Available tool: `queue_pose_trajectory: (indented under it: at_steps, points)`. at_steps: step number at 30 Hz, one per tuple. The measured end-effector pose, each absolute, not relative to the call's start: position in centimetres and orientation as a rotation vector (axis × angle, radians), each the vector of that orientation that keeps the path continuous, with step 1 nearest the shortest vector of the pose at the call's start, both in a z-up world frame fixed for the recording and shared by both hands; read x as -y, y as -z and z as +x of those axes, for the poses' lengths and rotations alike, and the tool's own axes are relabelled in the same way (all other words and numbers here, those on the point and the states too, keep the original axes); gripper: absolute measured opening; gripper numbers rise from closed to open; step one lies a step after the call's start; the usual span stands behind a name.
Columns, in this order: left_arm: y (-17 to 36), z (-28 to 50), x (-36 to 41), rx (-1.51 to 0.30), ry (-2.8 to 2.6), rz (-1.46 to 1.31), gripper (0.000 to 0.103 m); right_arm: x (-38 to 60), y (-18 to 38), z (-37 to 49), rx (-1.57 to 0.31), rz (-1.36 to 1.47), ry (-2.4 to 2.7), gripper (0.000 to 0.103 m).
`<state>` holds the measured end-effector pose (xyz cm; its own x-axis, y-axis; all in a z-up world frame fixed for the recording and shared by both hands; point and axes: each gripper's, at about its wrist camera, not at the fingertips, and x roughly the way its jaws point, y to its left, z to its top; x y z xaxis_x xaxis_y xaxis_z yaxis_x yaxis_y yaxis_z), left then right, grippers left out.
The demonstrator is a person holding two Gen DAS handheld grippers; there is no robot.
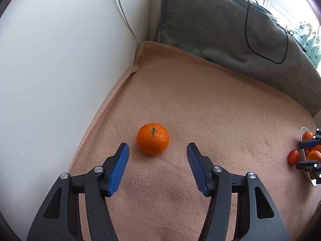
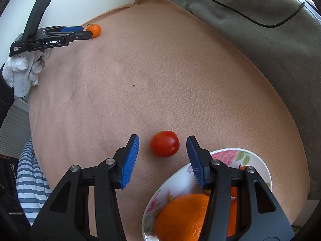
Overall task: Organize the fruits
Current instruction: 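Move the left gripper to the small tangerine while the right moves to another red tomato, then close the right gripper on the red tomato while the left closes on the tangerine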
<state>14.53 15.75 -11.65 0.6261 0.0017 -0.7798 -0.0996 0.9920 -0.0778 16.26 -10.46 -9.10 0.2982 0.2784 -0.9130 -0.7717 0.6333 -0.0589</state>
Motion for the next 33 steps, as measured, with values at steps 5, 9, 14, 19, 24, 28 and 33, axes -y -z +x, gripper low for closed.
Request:
queue_pose_trajectory:
  at_steps: [5,9,14,19,24,28,33]
  points:
    - [12.1,15.1,-16.1,-0.899,-0.062,-0.129,0.059,10.2,9.6,16.6,-1.062,-0.567,-0.746,0.049]
    - [12.6,15.5,-16.1,-0.908,-0.069,-0.122,0.057,9.6,10.1,16.5,-1.070,-0.607,-0.744,0.042]
    - [13.3,16.1,-16.0,-0.916,-0.068,-0.120,0.052,9.2,10.7,16.6,-1.076,-0.642,-0.732,0.035]
    - [13.6,16.6,-15.7,-0.917,-0.068,-0.100,0.044,9.3,10.7,16.9,-1.080,-0.639,-0.734,0.035]
    - [13.9,17.0,-16.1,-0.905,-0.072,-0.111,0.036,9.1,10.6,16.7,-1.071,-0.644,-0.727,0.035]
    - [14.0,16.9,-16.1,-0.894,-0.066,-0.109,0.035,9.1,10.5,16.4,-1.068,-0.625,-0.725,0.035]
    - [13.7,16.4,-15.8,-0.885,-0.045,-0.120,0.035,9.8,9.6,16.3,-1.053,-0.588,-0.731,0.035]
